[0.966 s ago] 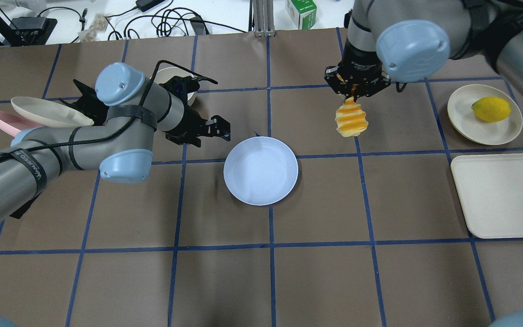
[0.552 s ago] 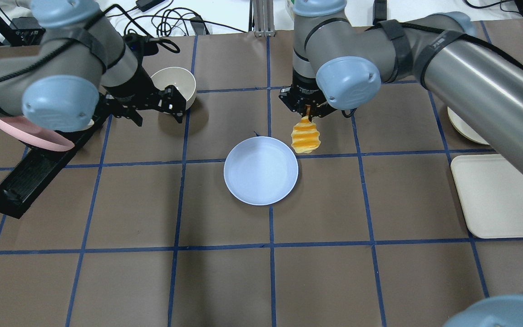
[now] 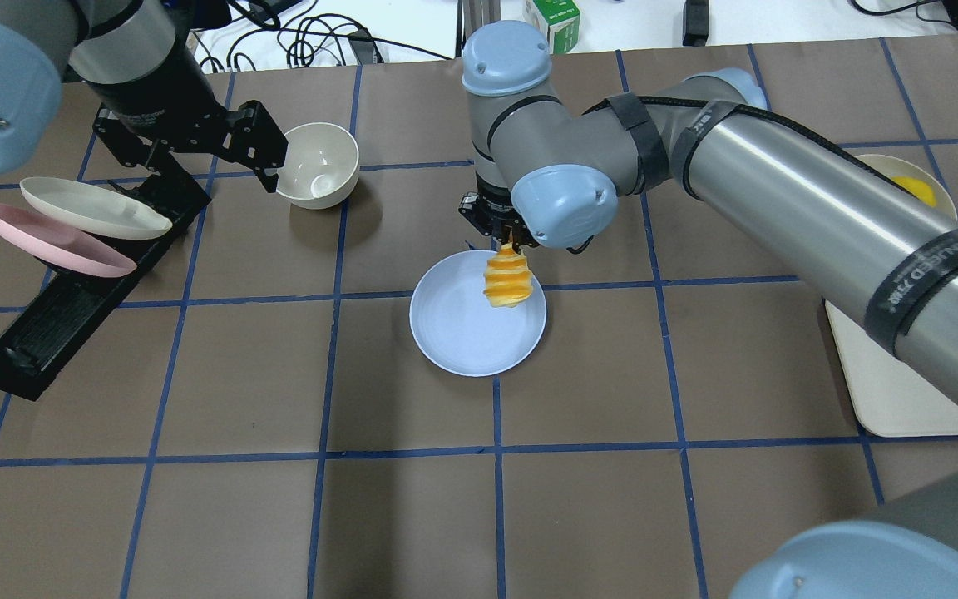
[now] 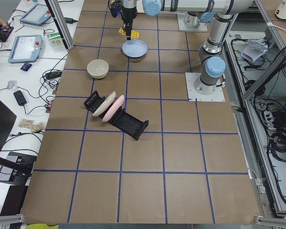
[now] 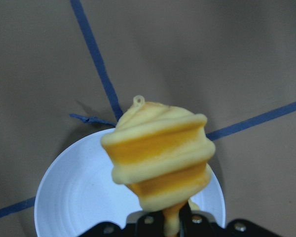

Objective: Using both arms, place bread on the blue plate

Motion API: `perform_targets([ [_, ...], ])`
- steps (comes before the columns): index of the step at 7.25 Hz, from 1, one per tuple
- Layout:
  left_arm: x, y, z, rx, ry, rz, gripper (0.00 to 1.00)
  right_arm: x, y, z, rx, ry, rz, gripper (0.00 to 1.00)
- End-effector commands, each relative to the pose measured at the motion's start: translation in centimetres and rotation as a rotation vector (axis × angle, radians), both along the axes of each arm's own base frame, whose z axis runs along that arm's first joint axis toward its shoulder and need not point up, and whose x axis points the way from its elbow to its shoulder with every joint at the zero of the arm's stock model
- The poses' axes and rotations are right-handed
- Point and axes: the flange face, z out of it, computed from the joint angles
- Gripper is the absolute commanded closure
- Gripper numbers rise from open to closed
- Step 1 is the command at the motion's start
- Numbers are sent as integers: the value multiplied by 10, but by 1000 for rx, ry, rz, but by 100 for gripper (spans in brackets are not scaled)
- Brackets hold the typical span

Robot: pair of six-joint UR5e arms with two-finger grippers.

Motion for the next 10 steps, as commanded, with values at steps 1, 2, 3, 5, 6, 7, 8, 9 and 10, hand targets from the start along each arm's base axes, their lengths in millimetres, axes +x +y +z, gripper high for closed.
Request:
perform_targets([
  [1,-2,9,5,-4,7,-5,0,28,10,-31,50,-40,41,100],
  [2,0,12,7,-4,4,-3,0,39,15,-40,71,-55,66,100],
  [3,9,11,3,5,6,17,0,40,17,-44,78,-54,85,100],
  [5,1,13,1,9,16,6,0,36,25,-59,105,-48,156,82],
  [6,1,14,2,8,13,6,0,36,25,-60,104,-48,161,71],
  [7,2,15,2,6,6,8,0,38,20,-55,49,-64,157,52],
  [8,5,16,-5,20,6,18,0,38,19,-60,21,-77,143,14],
  [9,3,16,-7,18,20,20,0,37,20,-64,-6,-83,139,0],
  [10,2,15,-2,9,20,20,0,32,17,-62,-20,-83,135,0],
])
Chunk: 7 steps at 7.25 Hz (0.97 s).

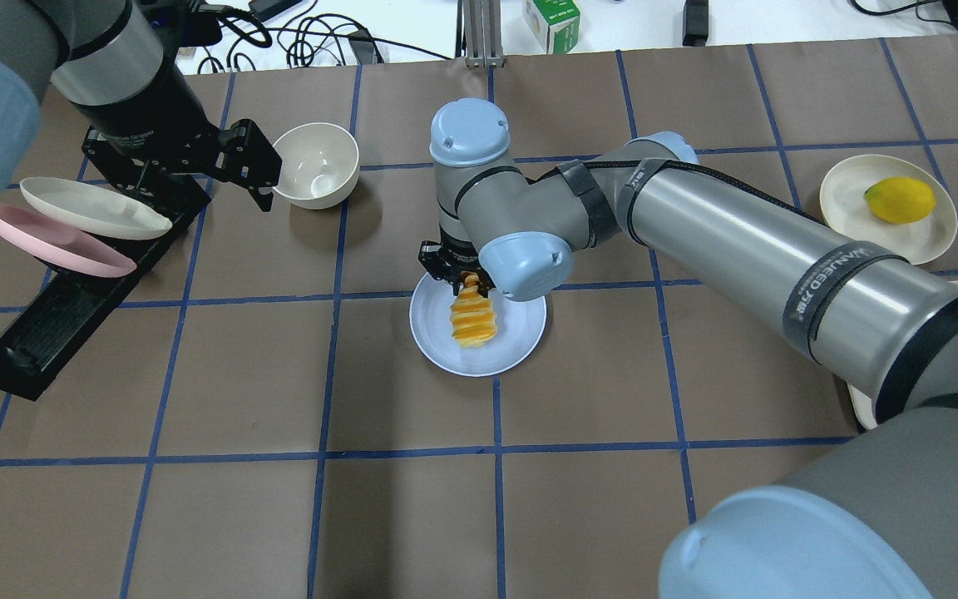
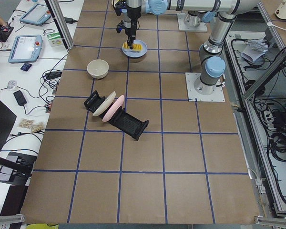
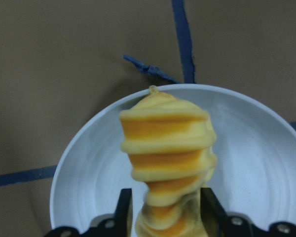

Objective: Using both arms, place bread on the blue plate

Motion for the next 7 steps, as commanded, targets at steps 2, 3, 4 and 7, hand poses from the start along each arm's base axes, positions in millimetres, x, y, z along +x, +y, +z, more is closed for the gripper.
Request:
perform_targets([
  [2,1,1,-1,0,-7,5,0,-10,-5,3,-20,-5,-18,0],
  [3,1,1,2,-6,-4,5,0,-18,-12,17,-40,-13,-19,0],
  [4,1,2,-2,2,-7,7,0,-41,-17,40,-50,-16,-39,0],
  [7,0,4,6,-12,-4,8,0,-165,-19,143,-17,9,18,0],
])
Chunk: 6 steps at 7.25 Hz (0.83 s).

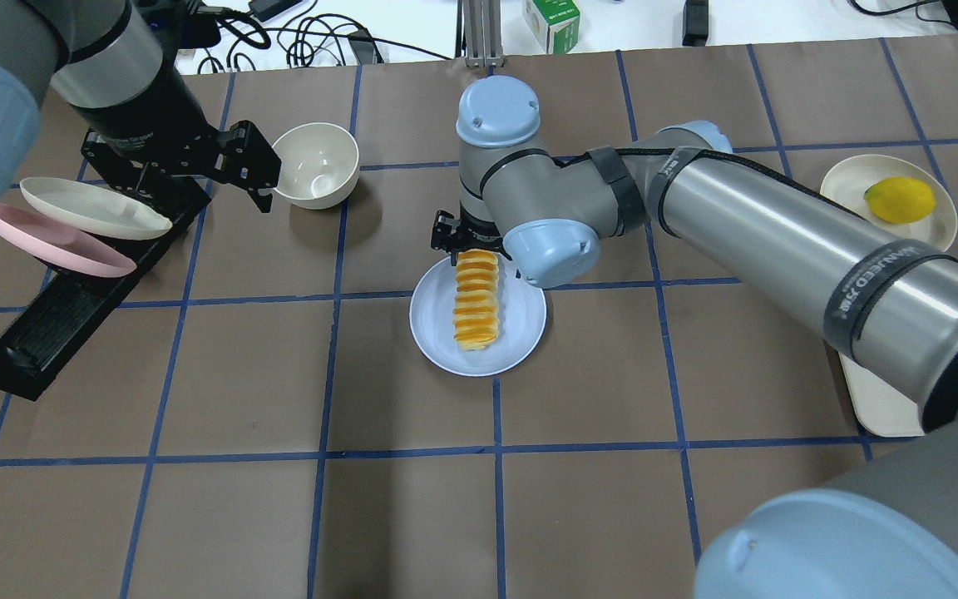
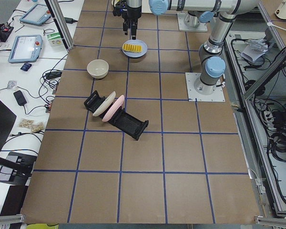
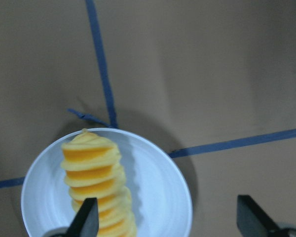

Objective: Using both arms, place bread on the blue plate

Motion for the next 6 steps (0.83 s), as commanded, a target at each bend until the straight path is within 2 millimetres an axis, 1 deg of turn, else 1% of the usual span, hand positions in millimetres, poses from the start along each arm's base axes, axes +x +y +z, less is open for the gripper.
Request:
perform_targets([
  [1,0,2,1,2,-4,-1,0,-105,7,66,36,8,34,0],
  [2,-1,4,4,-2,-1,-3,0,-131,19,96,13,43,34,0],
  [3,-2,7,12,-18,2,-3,0,-151,34,121,5,104,11,0],
  [4,-2,11,12,-12,2,-3,0,-158,45,129,36,108,-2,0],
  [6,-2,11,11,-10,1,-1,0,-160,55,138,44,106,-5,0],
])
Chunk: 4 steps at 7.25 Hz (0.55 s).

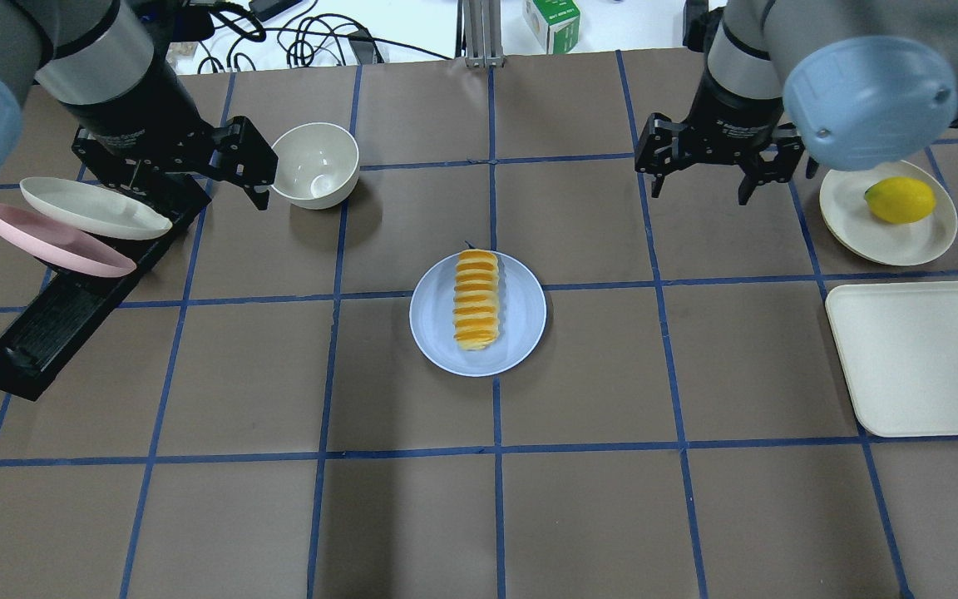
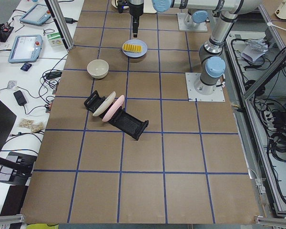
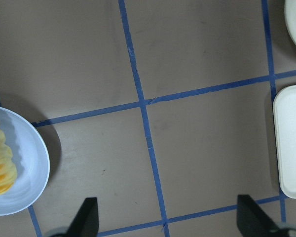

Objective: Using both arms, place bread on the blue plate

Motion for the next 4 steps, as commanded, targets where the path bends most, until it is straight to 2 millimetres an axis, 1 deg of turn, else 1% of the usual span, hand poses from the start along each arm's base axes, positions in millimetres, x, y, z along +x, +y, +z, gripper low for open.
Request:
perform_targets([
  [1,0,0,-1,3,0,1,0,-3,10,6,29,1,-7,0],
  [3,0,-1,-2,6,-3,2,0,-3,10,7,27,4,-7,0],
  [4,0,-4,-8,16,-1,2,0,-4,10,7,26,3,-8,0],
])
